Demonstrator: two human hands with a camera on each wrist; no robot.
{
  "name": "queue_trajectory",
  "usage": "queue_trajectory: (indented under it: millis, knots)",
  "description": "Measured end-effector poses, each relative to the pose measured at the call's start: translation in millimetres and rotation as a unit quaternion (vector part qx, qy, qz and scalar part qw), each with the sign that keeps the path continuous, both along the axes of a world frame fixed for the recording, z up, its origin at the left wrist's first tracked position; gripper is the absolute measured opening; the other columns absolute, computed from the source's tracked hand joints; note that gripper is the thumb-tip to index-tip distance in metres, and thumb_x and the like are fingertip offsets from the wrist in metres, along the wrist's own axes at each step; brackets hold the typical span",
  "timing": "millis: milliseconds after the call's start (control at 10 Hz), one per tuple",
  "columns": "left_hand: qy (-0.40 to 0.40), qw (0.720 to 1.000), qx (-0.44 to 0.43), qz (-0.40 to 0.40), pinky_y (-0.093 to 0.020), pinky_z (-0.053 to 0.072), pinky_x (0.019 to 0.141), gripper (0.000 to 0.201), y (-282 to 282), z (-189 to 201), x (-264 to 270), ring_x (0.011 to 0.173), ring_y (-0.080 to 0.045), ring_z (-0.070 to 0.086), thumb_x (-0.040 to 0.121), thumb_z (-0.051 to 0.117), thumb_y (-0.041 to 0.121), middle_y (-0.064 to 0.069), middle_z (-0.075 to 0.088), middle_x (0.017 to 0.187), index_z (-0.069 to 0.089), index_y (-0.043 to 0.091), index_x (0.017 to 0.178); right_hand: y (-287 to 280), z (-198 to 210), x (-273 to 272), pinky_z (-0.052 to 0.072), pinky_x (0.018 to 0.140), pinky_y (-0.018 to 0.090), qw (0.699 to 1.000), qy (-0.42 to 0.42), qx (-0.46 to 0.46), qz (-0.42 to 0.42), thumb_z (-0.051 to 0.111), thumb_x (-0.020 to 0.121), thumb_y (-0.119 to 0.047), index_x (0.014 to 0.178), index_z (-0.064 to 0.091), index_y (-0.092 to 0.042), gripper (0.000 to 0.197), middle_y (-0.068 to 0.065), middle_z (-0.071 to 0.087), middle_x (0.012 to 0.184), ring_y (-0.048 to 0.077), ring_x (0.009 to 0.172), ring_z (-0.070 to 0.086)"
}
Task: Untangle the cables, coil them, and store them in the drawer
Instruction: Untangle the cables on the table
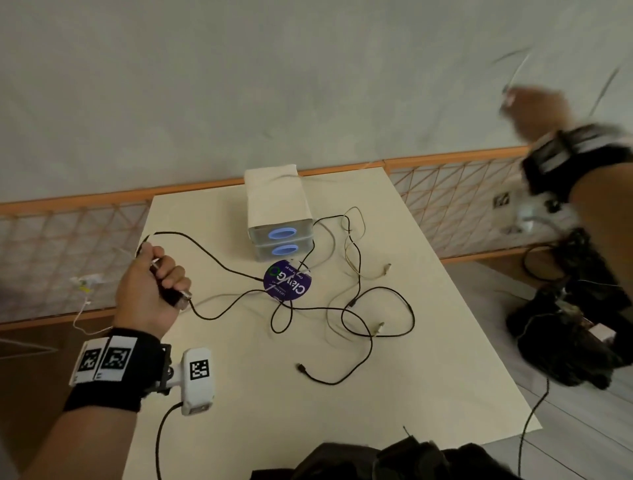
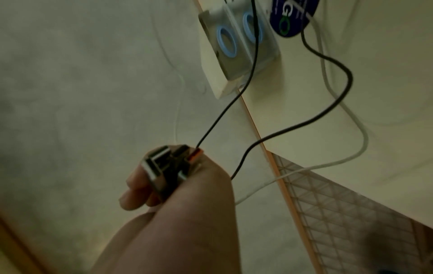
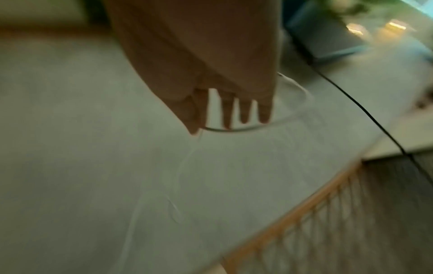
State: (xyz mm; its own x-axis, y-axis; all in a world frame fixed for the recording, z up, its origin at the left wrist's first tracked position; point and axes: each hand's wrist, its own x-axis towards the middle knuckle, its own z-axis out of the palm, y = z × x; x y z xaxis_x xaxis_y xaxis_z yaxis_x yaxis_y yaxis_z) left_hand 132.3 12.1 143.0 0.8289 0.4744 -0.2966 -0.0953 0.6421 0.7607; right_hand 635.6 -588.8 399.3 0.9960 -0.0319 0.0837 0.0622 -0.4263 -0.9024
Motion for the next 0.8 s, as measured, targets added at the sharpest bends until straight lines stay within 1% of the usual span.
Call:
queue_trajectory:
  millis: [100, 200, 300, 400, 500, 600, 700, 800]
  knots:
    - [0.010, 0.999, 0.006, -0.048, -0.015, 0.031, 0.034, 0.034, -16, -5, 4, 0.034, -0.004, 0.030, 0.096, 0.039, 0.040, 0.009, 0.032, 0.044, 0.046, 0.022, 0.068, 121, -163, -174, 0.045, 0.098, 0.044, 0.952, 0.054, -0.302, 0.022, 0.054, 0.091, -0.016, 0.129, 0.052, -0.008, 0.039, 0.021, 0.051, 0.134, 0.036, 0.117, 0.053]
    - [0.029, 0.995, 0.030, -0.089, -0.015, 0.031, 0.034, 0.034, -30, -14, 4, 0.034, -0.005, 0.031, 0.098, 0.038, 0.039, 0.008, 0.032, 0.046, 0.046, 0.020, 0.072, 217, -287, -323, 0.042, 0.099, 0.036, 0.844, -0.002, -0.479, 0.242, 0.053, 0.093, -0.020, 0.116, 0.065, -0.009, 0.028, 0.012, 0.062, 0.123, 0.029, 0.113, 0.056]
    - [0.046, 0.989, 0.062, -0.126, -0.017, 0.033, 0.037, 0.033, -42, -18, 2, 0.037, -0.008, 0.036, 0.098, 0.039, 0.040, 0.006, 0.035, 0.049, 0.047, 0.020, 0.073, 265, -364, -406, 0.043, 0.096, 0.036, 0.773, 0.110, -0.480, 0.400, 0.065, 0.084, -0.041, 0.123, 0.059, -0.018, 0.046, 0.008, 0.056, 0.124, 0.028, 0.116, 0.050]
    - [0.067, 0.982, 0.082, -0.156, -0.021, 0.042, 0.044, 0.033, -48, -18, 1, 0.041, -0.015, 0.045, 0.098, 0.038, 0.042, 0.002, 0.042, 0.051, 0.046, 0.020, 0.074, 289, -392, -442, 0.045, 0.088, 0.040, 0.717, 0.109, -0.550, 0.414, 0.057, 0.090, -0.027, 0.130, 0.052, -0.013, 0.042, 0.010, 0.051, 0.125, 0.030, 0.117, 0.047]
    - [0.074, 0.975, 0.115, -0.178, -0.028, 0.042, 0.051, 0.033, -51, -17, 1, 0.045, -0.019, 0.049, 0.098, 0.037, 0.043, 0.000, 0.045, 0.052, 0.045, 0.021, 0.076, 298, -380, -438, 0.042, 0.076, 0.032, 0.752, 0.091, -0.534, 0.375, 0.042, 0.094, -0.012, 0.116, 0.061, -0.008, 0.029, 0.013, 0.061, 0.113, 0.029, 0.108, 0.055]
    - [0.069, 0.971, 0.125, -0.191, -0.026, 0.035, 0.046, 0.032, -56, -16, 0, 0.043, -0.016, 0.042, 0.098, 0.036, 0.043, 0.000, 0.041, 0.054, 0.045, 0.020, 0.077, 297, -334, -423, 0.041, 0.055, 0.021, 0.871, 0.229, -0.269, 0.341, 0.038, 0.100, -0.024, 0.099, 0.061, -0.007, 0.028, 0.012, 0.071, 0.082, 0.017, 0.063, 0.061]
    - [0.064, 0.974, 0.088, -0.197, -0.022, 0.037, 0.043, 0.033, -64, -14, 0, 0.042, -0.015, 0.042, 0.099, 0.035, 0.042, -0.002, 0.045, 0.054, 0.045, 0.018, 0.078, 300, -284, -413, 0.027, 0.033, 0.015, 0.888, 0.335, 0.111, 0.296, 0.035, 0.102, -0.022, 0.085, 0.052, -0.009, 0.027, 0.009, 0.060, 0.048, 0.011, 0.029, 0.037]
    - [0.072, 0.968, 0.063, -0.231, -0.024, 0.041, 0.047, 0.033, -79, -13, 1, 0.045, -0.019, 0.047, 0.098, 0.037, 0.042, -0.005, 0.054, 0.059, 0.048, 0.017, 0.080, 311, -249, -415, 0.024, 0.032, 0.014, 0.843, 0.349, 0.264, 0.314, 0.033, 0.101, -0.019, 0.085, 0.051, -0.009, 0.027, 0.009, 0.056, 0.045, 0.010, 0.026, 0.032]
